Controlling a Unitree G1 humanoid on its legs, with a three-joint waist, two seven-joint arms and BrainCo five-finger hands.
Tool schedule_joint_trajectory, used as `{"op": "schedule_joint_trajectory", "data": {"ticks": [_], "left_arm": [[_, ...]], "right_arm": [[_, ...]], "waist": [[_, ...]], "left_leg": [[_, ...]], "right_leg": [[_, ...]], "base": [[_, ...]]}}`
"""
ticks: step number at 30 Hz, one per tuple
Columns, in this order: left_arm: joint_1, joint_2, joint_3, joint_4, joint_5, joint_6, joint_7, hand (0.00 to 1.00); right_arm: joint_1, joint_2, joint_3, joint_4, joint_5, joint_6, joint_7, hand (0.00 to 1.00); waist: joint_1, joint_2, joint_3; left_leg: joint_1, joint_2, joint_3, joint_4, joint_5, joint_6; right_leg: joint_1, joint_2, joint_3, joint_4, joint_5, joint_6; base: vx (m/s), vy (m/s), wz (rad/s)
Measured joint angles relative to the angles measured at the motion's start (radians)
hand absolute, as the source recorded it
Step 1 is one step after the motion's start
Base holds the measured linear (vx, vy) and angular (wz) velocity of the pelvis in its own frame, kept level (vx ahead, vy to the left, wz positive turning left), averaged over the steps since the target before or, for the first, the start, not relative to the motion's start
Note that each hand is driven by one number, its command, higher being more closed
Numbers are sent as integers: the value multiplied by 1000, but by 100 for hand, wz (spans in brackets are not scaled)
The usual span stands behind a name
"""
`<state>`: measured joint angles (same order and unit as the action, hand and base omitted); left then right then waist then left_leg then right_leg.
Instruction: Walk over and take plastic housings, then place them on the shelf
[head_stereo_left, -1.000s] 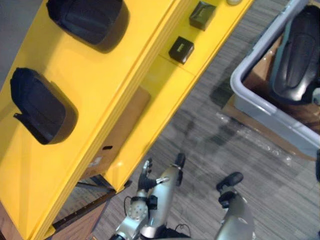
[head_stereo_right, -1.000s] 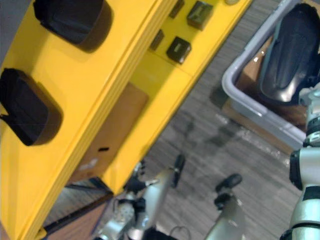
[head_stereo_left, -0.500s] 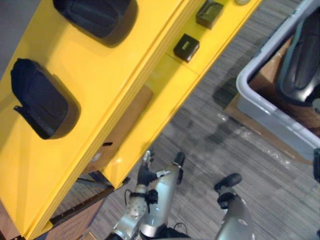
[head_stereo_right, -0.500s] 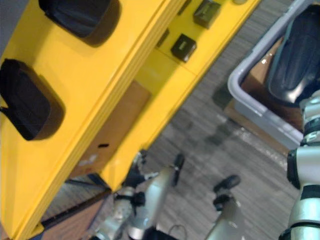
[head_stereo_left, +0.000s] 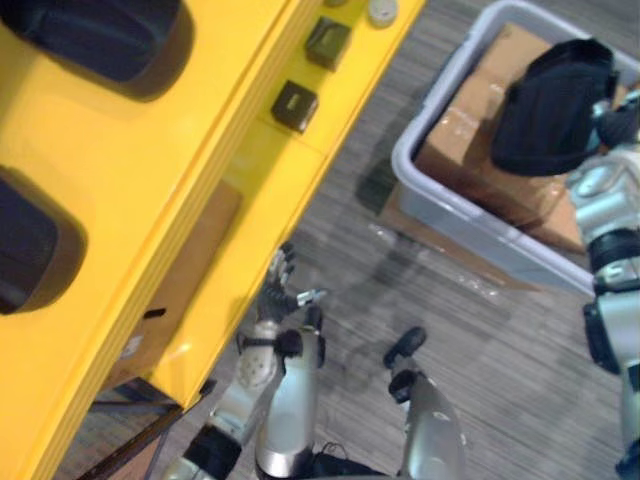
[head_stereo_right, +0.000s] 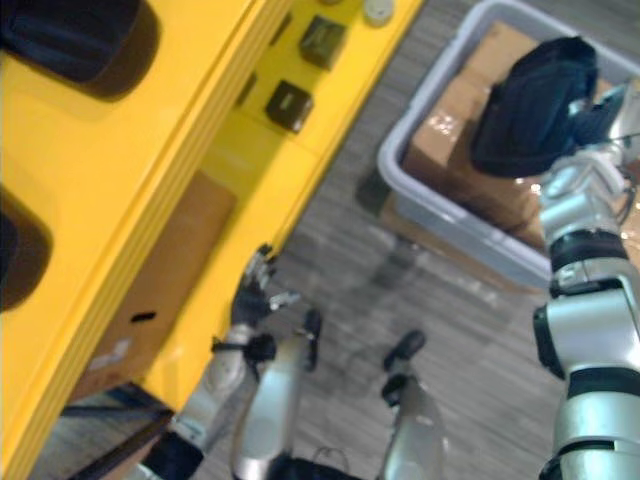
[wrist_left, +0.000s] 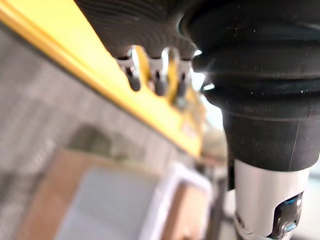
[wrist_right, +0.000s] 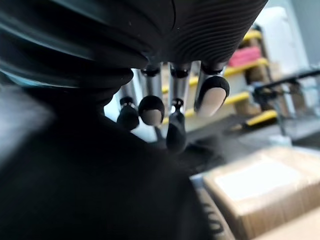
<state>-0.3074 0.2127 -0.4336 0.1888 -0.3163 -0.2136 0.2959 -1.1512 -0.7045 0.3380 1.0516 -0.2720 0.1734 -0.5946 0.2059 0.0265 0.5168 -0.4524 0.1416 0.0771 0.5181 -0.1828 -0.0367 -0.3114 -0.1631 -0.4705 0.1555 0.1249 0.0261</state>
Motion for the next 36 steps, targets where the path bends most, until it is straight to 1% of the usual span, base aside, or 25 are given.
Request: {"op": "schedule_joint_trajectory", "data": {"ticks": [2, 3, 5, 6, 7, 8, 10, 12, 14, 16, 17, 20, 21, 22, 23, 24, 25, 26, 29, 31, 33, 34, 35, 36], "left_arm": [[-88, -1, -2, 45, -36, 28, -7, 0], [-143, -4, -1, 84, -68, 47, -7, 0], [-213, -5, -1, 143, -113, 61, -5, 0], [-235, -7, 0, 164, -119, 64, -3, 0], [-277, -11, 1, 213, -130, 71, 0, 0], [-318, -15, 6, 253, -155, 79, 5, 0], [-365, -25, 26, 295, -195, 85, 9, 0], [-407, -29, 29, 331, -227, 86, 16, 0], [-458, -34, 29, 388, -229, 88, 18, 0], [-483, -33, 30, 395, -237, 86, 37, 0], [-488, -33, 31, 395, -237, 86, 41, 0], [-493, -32, 42, 403, -204, 83, 66, 0], [-493, -33, 42, 411, -133, 82, 85, 0], [-493, -34, 42, 411, -54, 75, 102, 0], [-495, -34, 41, 411, -26, 70, 108, 0], [-500, -37, 42, 407, 14, 57, 123, 0], [-503, -37, 42, 395, 41, 45, 129, 0], [-503, -44, 42, 378, 71, 39, 138, 0], [-505, -44, 42, 318, 145, 35, 157, 0], [-503, -43, 38, 283, 181, 20, 155, 0], [-489, -44, 34, 248, 214, 0, 152, 0], [-469, -47, 22, 225, 219, -6, 145, 0], [-441, -50, 12, 211, 227, -14, 129, 0], [-425, -52, 9, 206, 236, -19, 123, 0]], "right_arm": [[0, 5, 0, -30, -19, -2, -14, 100], [-1, 9, -2, -49, -26, -2, -30, 100], [-4, 25, -2, -69, -58, -7, -54, 100], [-4, 27, -2, -73, -59, -9, -59, 100], [-5, 32, -3, -87, -59, -8, -59, 100], [-14, 40, -3, -104, -64, -8, -57, 100], [-34, 57, -2, -105, -83, -8, -51, 100], [-50, 71, -2, -104, -96, -8, -38, 100], [-54, 86, -2, -104, -96, -6, -22, 100], [-55, 96, -2, -104, -95, 1, 0, 100], [-55, 97, -2, -103, -93, 0, 5, 0], [-52, 125, -3, -88, 2, 8, 5, 0], [-47, 139, -7, -76, 82, 19, -1, 0], [-44, 159, -43, -66, 195, 20, -21, 0], [-41, 170, -74, -60, 251, 19, -31, 0], [-25, 191, -143, -58, 374, 12, -52, 0], [1, 209, -210, -54, 467, -3, -63, 0], [27, 220, -249, -50, 526, -13, -61, 0], [96, 252, -338, 0, 633, -40, -59, 0], [111, 255, -366, 30, 665, -47, -61, 0], [111, 249, -399, 33, 691, -69, -63, 0], [112, 241, -406, 34, 693, -90, -66, 0], [111, 231, -407, 35, 699, -107, -72, 0], [111, 225, -408, 35, 709, -117, -79, 0]], "waist": [[-15, -19, -9], [-33, -27, -13], [-59, -41, -19], [-61, -44, -20], [-70, -48, -22], [-86, -48, -22], [-104, -49, -22], [-111, -49, -22], [-124, -50, -22], [-136, -51, -22], [-136, -51, -22], [-140, -53, -23], [-143, -53, -23], [-146, -53, -23], [-147, -53, -23], [-148, -53, -23], [-150, -53, -23], [-151, -53, -23], [-156, -53, -23], [-163, -48, -22], [-165, -42, -23], [-164, -33, -21], [-161, -15, -22], [-157, -4, -22]], "left_leg": [[0, 6, 21, -5, 1, -1], [0, 7, 29, -9, 3, -1], [10, 8, 51, -19, 4, -2], [15, 9, 59, -20, 4, -2], [20, 13, 72, -20, 3, -2], [19, 14, 75, -20, 3, -2], [19, 18, 82, -19, 3, -2], [21, 22, 97, -20, 3, -2], [20, 22, 100, -19, 3, -2], [11, 21, 104, -19, 2, -2], [8, 21, 108, -18, 2, -2], [-5, 19, 124, -11, 2, -1], [-5, 19, 123, -9, 2, -1], [-6, 19, 123, -8, 1, 0], [-6, 19, 123, -7, 1, 1], [-6, 18, 123, -4, -1, 2], [-6, 15, 123, -2, -2, 5], [-6, 13, 124, -1, -3, 7], [-8, 3, 129, 4, -8, 14], [-20, 2, 128, 19, -15, 21], [-34, -3, 128, 33, -18, 26], [-37, -8, 127, 36, -18, 27], [-38, -13, 125, 40, -20, 30], [-39, -14, 124, 43, -22, 33]], "right_leg": [[0, 11, 14, -38, 24, -4], [1, 14, 21, -54, 37, -4], [0, 19, 42, -77, 55, -2], [0, 22, 50, -82, 59, -2], [-1, 28, 64, -91, 68, -3], [-1, 33, 66, -97, 73, -5], [-1, 40, 77, -110, 83, -3], [-5, 43, 90, -119, 90, -6], [-6, 45, 93, -124, 94, -7], [-18, 45, 101, -123, 98, -7], [-23, 44, 106, -123, 98, -6], [-45, 43, 118, -122, 105, -5], [-45, 44, 118, -120, 105, -6], [-45, 44, 119, -118, 105, -6], [-45, 43, 119, -117, 105, -6], [-45, 42, 121, -115, 105, -5], [-45, 39, 122, -113, 105, -5], [-46, 37, 123, -112, 105, -5], [-54, 24, 130, -106, 105, -1], [-59, 21, 130, -103, 106, 3], [-71, 14, 130, -98, 105, 5], [-72, 9, 128, -96, 106, 6], [-71, 4, 125, -94, 107, 7], [-71, 2, 125, -92, 107, 8]], "base": [[-44, 28, -31], [-34, 44, -26], [-21, 47, -26], [-13, 32, -32], [-11, 19, -23], [-14, 18, -21], [-23, 29, -15], [-27, 32, -18], [-31, 46, -8], [-37, 63, -7], [-31, 60, -18], [-18, 57, -13], [3, 55, 0], [5, 57, 1], [3, 60, 3], [-4, 66, 2], [-11, 85, 1], [-19, 92, 0], [-27, 91, -4], [-43, 93, -1], [-49, 81, 2], [-59, 105, 8], [-36, 70, 8], [-48, 107, 7]]}}
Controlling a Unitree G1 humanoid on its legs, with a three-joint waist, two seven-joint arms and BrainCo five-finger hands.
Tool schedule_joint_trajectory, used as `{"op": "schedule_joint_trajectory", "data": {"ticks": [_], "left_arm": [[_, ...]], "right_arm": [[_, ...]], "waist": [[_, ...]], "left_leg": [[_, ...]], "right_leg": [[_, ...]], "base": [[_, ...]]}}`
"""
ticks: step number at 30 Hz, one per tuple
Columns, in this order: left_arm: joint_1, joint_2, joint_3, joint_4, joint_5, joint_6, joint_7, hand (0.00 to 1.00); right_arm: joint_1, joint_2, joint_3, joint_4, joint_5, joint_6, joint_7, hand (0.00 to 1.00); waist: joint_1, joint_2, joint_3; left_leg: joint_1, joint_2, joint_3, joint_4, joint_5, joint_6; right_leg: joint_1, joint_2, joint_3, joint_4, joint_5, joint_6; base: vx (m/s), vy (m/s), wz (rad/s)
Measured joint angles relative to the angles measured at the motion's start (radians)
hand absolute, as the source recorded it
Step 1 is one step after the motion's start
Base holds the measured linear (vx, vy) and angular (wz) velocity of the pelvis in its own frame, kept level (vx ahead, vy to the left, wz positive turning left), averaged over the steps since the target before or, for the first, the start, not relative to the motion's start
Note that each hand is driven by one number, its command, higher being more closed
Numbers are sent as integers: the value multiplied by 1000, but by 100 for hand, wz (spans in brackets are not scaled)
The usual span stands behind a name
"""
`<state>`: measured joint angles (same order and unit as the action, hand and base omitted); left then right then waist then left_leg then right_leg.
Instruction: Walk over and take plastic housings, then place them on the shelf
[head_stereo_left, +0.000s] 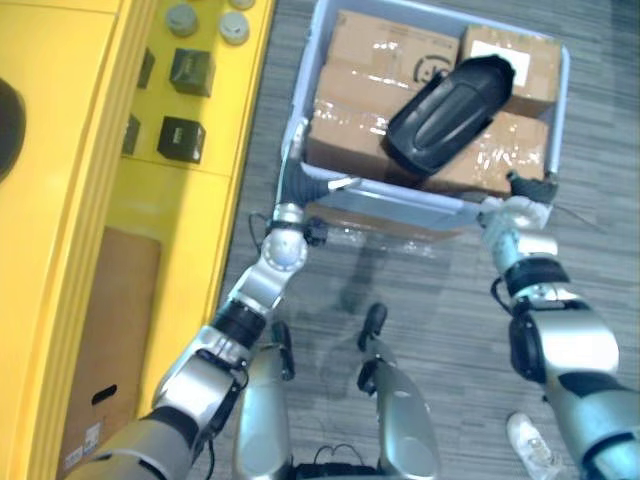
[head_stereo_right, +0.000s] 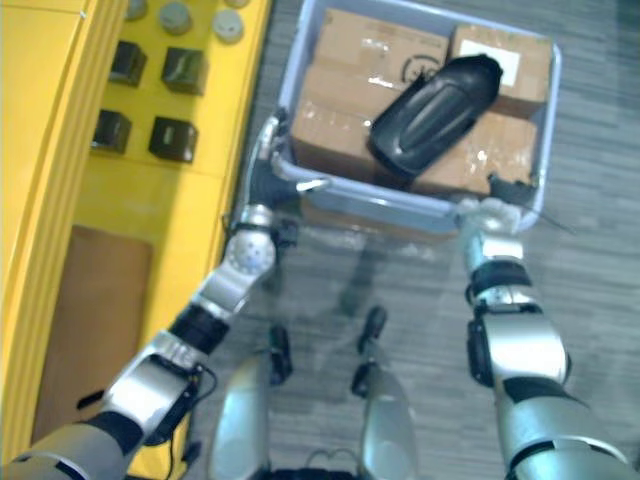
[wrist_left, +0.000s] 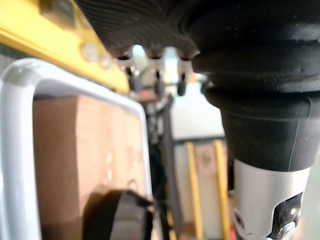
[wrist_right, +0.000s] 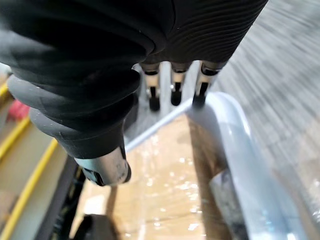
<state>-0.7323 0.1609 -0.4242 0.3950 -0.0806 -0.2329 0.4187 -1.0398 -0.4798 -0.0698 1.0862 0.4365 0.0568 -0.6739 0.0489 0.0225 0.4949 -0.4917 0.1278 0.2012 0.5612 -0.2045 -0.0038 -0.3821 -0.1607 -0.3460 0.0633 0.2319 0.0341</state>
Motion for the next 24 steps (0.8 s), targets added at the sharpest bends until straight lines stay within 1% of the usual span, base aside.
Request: {"op": "schedule_joint_trajectory", "data": {"ticks": [2, 3, 4, 5, 6, 7, 9, 10, 11, 13, 14, 15, 16, 17, 19, 20, 21, 22, 23, 24], "left_arm": [[72, 0, -22, -25, 11, -21, -22, 0], [90, 0, -26, -36, 11, -22, -31, 0], [130, 1, -32, -61, 11, -27, -44, 0], [153, 1, -33, -74, 10, -28, -50, 0], [194, 6, -38, -97, 10, -28, -60, 0], [231, 14, -54, -120, 8, -28, -75, 0], [288, 25, -75, -146, 5, -29, -101, 0], [321, 24, -92, -148, -9, -28, -123, 0], [336, 23, -102, -148, -23, -28, -132, 0], [405, 5, -123, -147, -31, -28, -166, 0], [420, 3, -131, -147, -31, -27, -167, 0], [453, -1, -146, -146, -30, -27, -167, 0], [476, -4, -153, -146, -30, -27, -167, 0], [513, -8, -174, -140, -30, -27, -166, 0], [548, -14, -192, -133, -30, -27, -167, 0], [568, -15, -218, -128, -30, -27, -169, 0], [577, -16, -228, -127, -30, -27, -174, 0], [588, -18, -250, -122, -30, -27, -182, 0], [598, -24, -264, -112, -30, -28, -186, 0], [606, -26, -265, -109, -30, -28, -185, 0]], "right_arm": [[0, -40, -13, 21, 13, -39, -9, 0], [0, -52, -17, 28, 23, -43, -11, 0], [0, -70, -25, 41, 24, -54, -17, 0], [1, -73, -30, 46, 25, -59, -23, 0], [2, -74, -32, 64, 26, -71, -31, 0], [8, -76, -34, 67, 29, -85, -38, 0], [8, -82, -35, 67, 43, -107, -47, 0], [8, -96, -35, 67, 43, -126, -47, 0], [8, -109, -34, 67, 43, -133, -47, 0], [5, -172, -31, 66, 42, -162, -47, 0], [5, -183, -28, 67, 41, -169, -47, 0], [4, -197, -24, 67, 42, -179, -47, 0], [4, -203, -17, 70, 42, -192, -46, 0], [3, -205, 4, 80, 43, -215, -45, 0], [-9, -208, 15, 88, 43, -237, -45, 0], [-23, -215, 15, 91, 43, -253, -46, 0], [-34, -221, 16, 96, 43, -257, -47, 0], [-51, -245, 20, 102, 43, -259, -49, 0], [-61, -268, 37, 102, 43, -259, -53, 0], [-68, -273, 41, 103, 43, -259, -57, 0]], "waist": [[22, 54, -1], [26, 69, -1], [32, 97, -3], [34, 108, -9], [43, 117, -15], [54, 123, -19], [59, 129, -23], [62, 135, -26], [68, 140, -25], [84, 173, -24], [88, 179, -25], [96, 194, -25], [103, 200, -26], [108, 204, -28], [108, 204, -28], [108, 205, -28], [108, 207, -28], [109, 219, -26], [117, 229, -30], [120, 232, -32]], "left_leg": [[-2, -11, -6, 2, -2, 3], [-3, -15, -10, 2, -2, 5], [-11, -23, -24, 4, -2, 8], [-18, -27, -29, 4, 0, 10], [-18, -33, -31, 2, 2, 13], [-19, -35, -35, 2, 2, 13], [-25, -41, -48, 3, 2, 13], [-30, -45, -57, 4, 3, 14], [-30, -47, -60, 5, 3, 15], [-32, -59, -73, 7, 5, 19], [-33, -62, -75, 7, 5, 19], [-33, -64, -76, 8, 4, 20], [-33, -65, -76, 9, 4, 21], [-33, -66, -78, 9, 4, 21], [-33, -65, -79, 10, 4, 22], [-33, -65, -81, 12, 4, 22], [-33, -64, -82, 14, 4, 22], [-33, -62, -88, 20, 3, 23], [-33, -62, -90, 21, 2, 24], [-33, -61, -90, 21, 2, 24]], "right_leg": [[1, -13, -5, 9, -6, 6], [1, -17, -7, 14, -10, 11], [0, -23, -15, 22, -12, 14], [-2, -27, -22, 22, -13, 15], [-2, -32, -29, 22, -13, 16], [0, -35, -32, 25, -14, 18], [0, -40, -41, 37, -17, 21], [0, -47, -53, 45, -23, 25], [1, -51, -58, 49, -24, 25], [5, -63, -67, 59, -27, 29], [5, -66, -68, 62, -27, 30], [7, -69, -68, 63, -27, 30], [7, -70, -68, 63, -27, 30], [7, -70, -69, 63, -29, 29], [9, -69, -71, 63, -35, 21], [12, -69, -75, 62, -39, 20], [15, -69, -80, 61, -40, 19], [23, -68, -90, 60, -40, 18], [26, -67, -92, 57, -40, 18], [27, -67, -92, 56, -40, 18]], "base": [[-35, 97, 12], [-30, 78, 24], [-27, 60, 23], [-26, 67, 25], [-17, 60, 16], [-9, 54, 13], [-5, 62, 21], [-3, 58, 26], [-4, 61, 25], [-12, 69, 22], [-20, 87, 15], [-19, 71, 5], [-33, 59, 3], [-33, 37, 1], [-39, 29, 2], [-45, 25, 3], [-48, 28, 8], [-63, 41, 9], [-56, 39, 7], [-55, 37, 0]]}}
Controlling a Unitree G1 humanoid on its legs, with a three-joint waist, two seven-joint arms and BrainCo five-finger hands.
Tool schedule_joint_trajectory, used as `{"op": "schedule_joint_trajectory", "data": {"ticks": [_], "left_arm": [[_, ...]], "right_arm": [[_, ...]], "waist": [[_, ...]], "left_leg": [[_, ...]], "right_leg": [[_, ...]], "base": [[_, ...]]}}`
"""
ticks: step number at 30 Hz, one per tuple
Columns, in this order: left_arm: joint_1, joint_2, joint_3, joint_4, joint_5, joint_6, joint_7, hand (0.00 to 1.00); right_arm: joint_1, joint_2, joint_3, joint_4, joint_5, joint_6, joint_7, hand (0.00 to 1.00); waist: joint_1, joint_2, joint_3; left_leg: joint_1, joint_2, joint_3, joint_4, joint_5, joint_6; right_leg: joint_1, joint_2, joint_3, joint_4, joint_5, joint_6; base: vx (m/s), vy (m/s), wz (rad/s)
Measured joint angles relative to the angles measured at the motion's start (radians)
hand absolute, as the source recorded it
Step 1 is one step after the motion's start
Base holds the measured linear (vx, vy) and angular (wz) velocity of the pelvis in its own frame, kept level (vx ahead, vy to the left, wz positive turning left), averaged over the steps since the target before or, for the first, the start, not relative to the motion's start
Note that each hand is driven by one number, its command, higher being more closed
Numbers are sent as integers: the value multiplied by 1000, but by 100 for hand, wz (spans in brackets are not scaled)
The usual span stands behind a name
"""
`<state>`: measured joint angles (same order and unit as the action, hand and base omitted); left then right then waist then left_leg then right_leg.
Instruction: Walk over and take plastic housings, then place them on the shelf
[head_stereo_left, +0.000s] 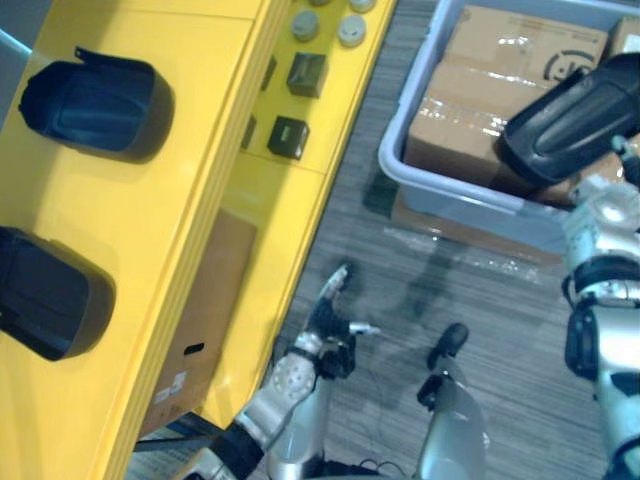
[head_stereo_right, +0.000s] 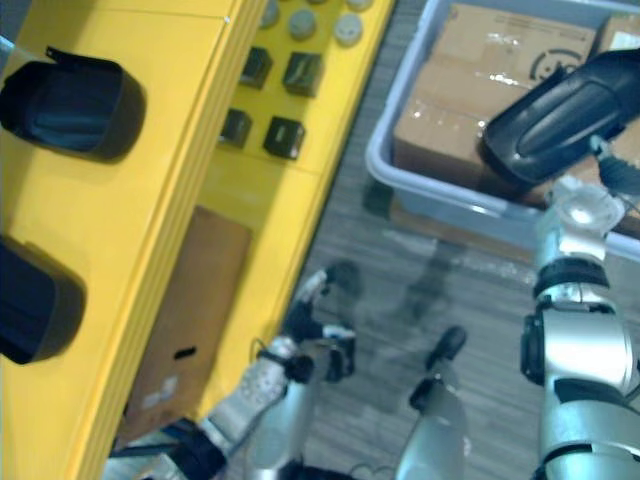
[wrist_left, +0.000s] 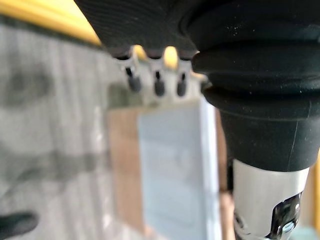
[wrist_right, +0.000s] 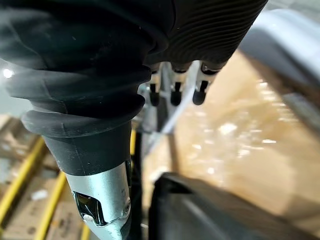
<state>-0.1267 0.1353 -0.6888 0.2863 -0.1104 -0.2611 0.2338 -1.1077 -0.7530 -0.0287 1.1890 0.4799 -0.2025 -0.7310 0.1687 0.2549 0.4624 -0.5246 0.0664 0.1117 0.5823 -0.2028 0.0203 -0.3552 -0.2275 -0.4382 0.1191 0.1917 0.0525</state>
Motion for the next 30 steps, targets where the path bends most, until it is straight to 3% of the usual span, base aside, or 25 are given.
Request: {"op": "schedule_joint_trajectory", "data": {"ticks": [5, 7, 18, 22, 26, 27, 30], "left_arm": [[28, -25, -4, 32, -2, -10, 16, 0], [30, -26, -26, 42, -2, -28, 25, 0], [61, -26, -71, 71, -10, -31, 48, 0], [61, -28, -81, 93, -33, -31, 49, 0], [76, -26, -80, 97, -50, -40, 69, 0], [77, -26, -81, 97, -50, -42, 69, 0], [78, -25, -81, 97, -52, -44, 69, 0]], "right_arm": [[-15, -16, 28, 34, 43, 26, -10, 0], [-20, -26, 32, 63, 73, 58, -9, 0], [-46, -48, 10, 128, 156, 181, 1, 0], [-47, -96, 10, 133, 156, 195, 12, 0], [-84, -137, 12, 159, 157, 252, 9, 0], [-84, -144, 12, 159, 157, 261, 9, 100], [-83, -173, 15, 166, 157, 304, 10, 100]], "waist": [[19, 21, -15], [30, 27, -16], [70, 30, -17], [84, 31, -18], [102, 31, -18], [104, 31, -18], [120, 31, -18]], "left_leg": [[0, 0, -5, -6, 1, -1], [0, -1, -10, -7, 1, -1], [-21, -12, -31, -11, 1, -1], [-40, -21, -43, -3, 1, -1], [-59, -29, -44, -3, 1, -1], [-62, -30, -44, -3, 1, -1], [-71, -30, -48, 1, 0, -1]], "right_leg": [[4, 2, -7, -7, 0, 0], [7, 2, -14, -8, 0, 0], [0, -6, -40, -7, -8, 4], [-13, -16, -54, 2, -14, 11], [-40, -32, -56, 31, -26, 9], [-42, -32, -56, 31, -27, 9], [-52, -35, -62, 44, -38, 13]], "base": [[-26, 24, 2], [-9, 36, 4], [-10, 50, 6], [-18, 62, 10], [-23, 61, 4], [-34, 46, 3], [-26, 17, 4]]}}
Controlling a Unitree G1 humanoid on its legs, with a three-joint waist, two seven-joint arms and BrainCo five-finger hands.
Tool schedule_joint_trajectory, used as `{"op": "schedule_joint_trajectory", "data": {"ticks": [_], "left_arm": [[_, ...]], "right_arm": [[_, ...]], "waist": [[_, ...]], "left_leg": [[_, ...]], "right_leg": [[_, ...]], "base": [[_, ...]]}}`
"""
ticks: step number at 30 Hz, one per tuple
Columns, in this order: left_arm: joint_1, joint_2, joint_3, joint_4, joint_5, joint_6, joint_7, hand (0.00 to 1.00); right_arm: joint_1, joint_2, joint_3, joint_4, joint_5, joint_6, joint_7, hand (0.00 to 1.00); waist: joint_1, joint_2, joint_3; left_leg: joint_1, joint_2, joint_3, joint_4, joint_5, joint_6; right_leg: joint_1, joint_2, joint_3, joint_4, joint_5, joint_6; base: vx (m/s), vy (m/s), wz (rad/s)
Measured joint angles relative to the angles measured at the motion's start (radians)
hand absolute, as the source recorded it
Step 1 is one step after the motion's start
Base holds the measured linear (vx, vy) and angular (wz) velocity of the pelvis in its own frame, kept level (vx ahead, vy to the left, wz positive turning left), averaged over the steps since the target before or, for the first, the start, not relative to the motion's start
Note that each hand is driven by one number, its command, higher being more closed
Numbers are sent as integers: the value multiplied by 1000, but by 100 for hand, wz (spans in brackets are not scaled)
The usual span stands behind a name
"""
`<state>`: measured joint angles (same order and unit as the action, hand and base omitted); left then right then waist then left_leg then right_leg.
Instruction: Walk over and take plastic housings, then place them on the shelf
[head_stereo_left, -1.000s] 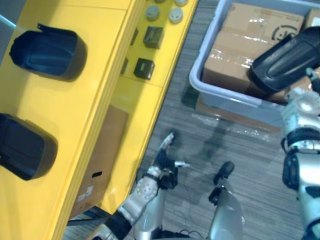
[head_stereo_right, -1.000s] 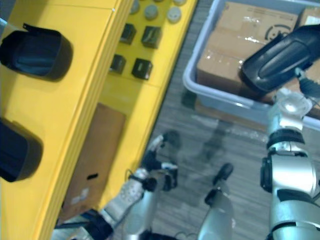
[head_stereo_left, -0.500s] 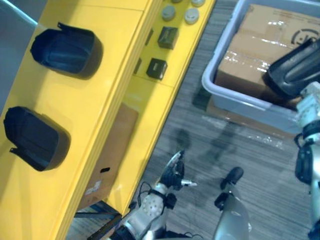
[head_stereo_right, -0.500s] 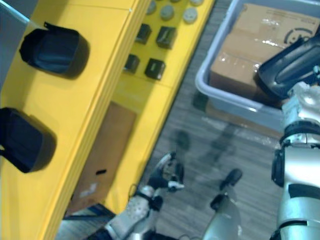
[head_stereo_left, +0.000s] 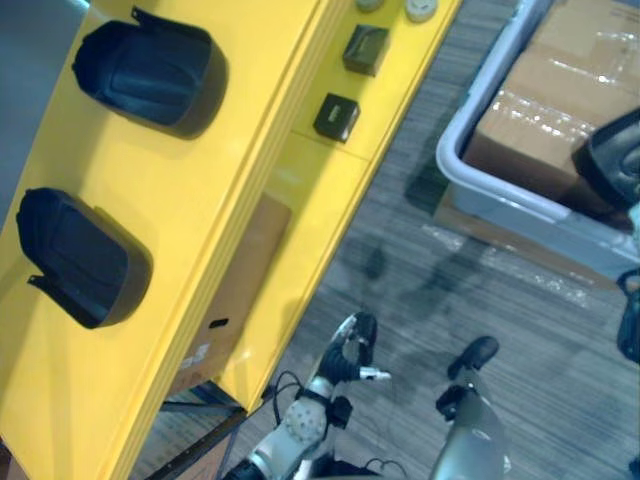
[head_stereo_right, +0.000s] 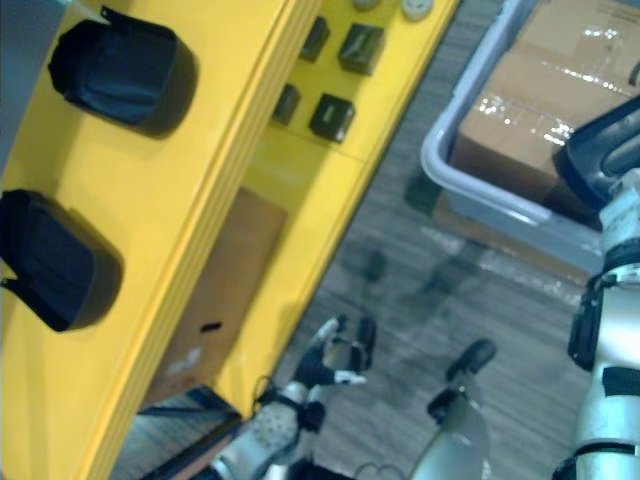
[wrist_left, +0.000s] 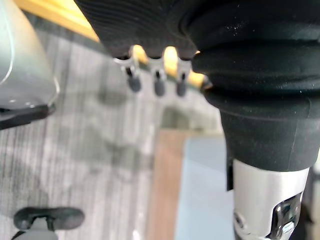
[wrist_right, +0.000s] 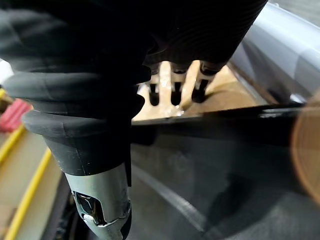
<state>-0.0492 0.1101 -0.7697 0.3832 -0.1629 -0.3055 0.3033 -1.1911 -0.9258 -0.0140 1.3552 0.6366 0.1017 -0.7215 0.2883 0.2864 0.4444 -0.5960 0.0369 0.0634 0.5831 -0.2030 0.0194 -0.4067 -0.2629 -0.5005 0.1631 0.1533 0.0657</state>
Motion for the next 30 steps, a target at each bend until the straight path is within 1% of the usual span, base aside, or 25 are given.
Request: {"op": "schedule_joint_trajectory", "data": {"ticks": [1, 2, 4, 5, 7, 9, 11, 13, 14, 16, 19, 22, 24, 25, 26, 28, 29, 30], "left_arm": [[3, 0, 0, 0, -15, -4, 0, 0], [4, 0, 1, 0, -23, -6, 0, 0], [8, 2, 1, 0, -36, -16, 1, 0], [8, 2, 1, 0, -36, -19, 1, 0], [11, 6, 2, 0, -36, -21, 1, 0], [11, 9, 3, -2, -36, -23, 1, 0], [12, 9, 6, -8, -36, -26, 1, 0], [14, 10, 8, -20, -37, -27, 1, 0], [18, 11, 13, -32, -38, -31, 2, 0], [24, 19, 13, -46, -37, -35, 2, 0], [39, 45, 20, -64, -37, -35, 1, 0], [56, 46, 50, -73, -37, -36, 1, 0], [57, 50, 51, -83, -37, -36, 4, 0], [57, 52, 51, -93, -37, -39, 6, 0], [57, 52, 51, -97, -37, -43, 7, 0], [57, 53, 52, -110, -36, -52, 8, 0], [57, 53, 53, -111, -36, -58, 8, 0], [57, 54, 60, -115, -36, -64, 8, 0]], "right_arm": [[0, -15, 3, 8, -1, 28, 0, 100], [1, -24, 4, 10, -1, 44, 0, 100], [6, -66, 4, 14, -2, 113, 11, 100], [9, -78, 4, 15, -2, 125, 17, 100], [28, -108, 0, 16, -3, 176, 40, 100], [39, -118, -4, 18, -6, 219, 56, 100], [39, -122, -13, 19, -28, 255, 84, 100], [39, -126, -13, 22, -68, 286, 91, 100], [40, -128, -17, 26, -83, 310, 97, 100], [48, -128, -26, 26, -116, 337, 114, 100], [76, -128, -59, 23, -157, 345, 139, 100], [95, -128, -97, 6, -182, 344, 158, 100], [105, -124, -107, 4, -213, 330, 167, 100], [107, -122, -113, 5, -236, 311, 177, 100], [108, -119, -114, 5, -255, 302, 178, 100], [110, -105, -114, 8, -309, 268, 174, 100], [110, -102, -113, 9, -326, 262, 174, 100], [110, -98, -111, 8, -349, 242, 173, 100]], "waist": [[5, 0, 0], [7, 2, 1], [10, 2, 0], [12, 2, 0], [15, 2, 0], [15, 4, -1], [19, 5, -4], [27, 8, -6], [29, 8, -6], [31, 8, -6], [31, 8, -6], [32, 8, -6], [32, 7, -6], [32, 7, -6], [31, 7, -6], [31, 6, -5], [31, 6, -5], [30, 4, -4]], "left_leg": [[-1, 0, -3, -1, -1, 0], [-2, 0, -5, -1, -2, 0], [-18, 0, -14, 0, -5, -5], [-23, 1, -14, 0, -5, -5], [-32, 5, -16, 3, -3, -2], [-32, 6, -21, 5, -4, -3], [-32, 10, -22, 5, -4, -3], [-32, 11, -26, 5, -5, -4], [-32, 12, -30, 6, -5, -5], [-34, 12, -36, 8, -6, -7], [-35, 11, -49, 11, -8, -9], [-38, 11, -55, 13, -10, -11], [-40, 11, -56, 14, -10, -11], [-40, 11, -56, 15, -10, -11], [-41, 11, -56, 15, -10, -11], [-41, 12, -56, 15, -10, -11], [-41, 13, -56, 16, -10, -11], [-41, 14, -56, 18, -10, -12]], "right_leg": [[0, -1, -5, 6, -4, -1], [0, -1, -8, 7, -6, -1], [-9, -1, -19, 8, -9, -3], [-14, -1, -20, 10, -9, -3], [-22, -1, -22, 11, -11, -3], [-23, 0, -24, 18, -19, -4], [-26, 2, -25, 23, -23, -3], [-27, 2, -28, 29, -32, -3], [-27, 2, -33, 34, -36, -5], [-24, 2, -40, 39, -42, -5], [-16, 3, -53, 39, -46, -6], [-12, 3, -62, 39, -48, -5], [-12, 4, -64, 38, -48, -5], [-11, 4, -65, 38, -48, -5], [-11, 4, -65, 38, -48, -5], [-12, 6, -65, 37, -48, -5], [-12, 6, -65, 37, -48, -5], [-11, 8, -64, 36, -47, -5]], "base": [[-39, 13, 6], [-39, 10, 8], [-45, 16, 7], [-37, 19, 2], [0, 0, 0], [0, 0, 0], [0, 0, 0], [-3, 0, 3], [-9, 4, 6], [-21, 11, 8], [-29, 22, 11], [-30, 24, 6], [0, 0, 0], [0, 0, 0], [0, 0, 0], [0, 0, 0], [0, 0, 0], [0, 0, 0]]}}
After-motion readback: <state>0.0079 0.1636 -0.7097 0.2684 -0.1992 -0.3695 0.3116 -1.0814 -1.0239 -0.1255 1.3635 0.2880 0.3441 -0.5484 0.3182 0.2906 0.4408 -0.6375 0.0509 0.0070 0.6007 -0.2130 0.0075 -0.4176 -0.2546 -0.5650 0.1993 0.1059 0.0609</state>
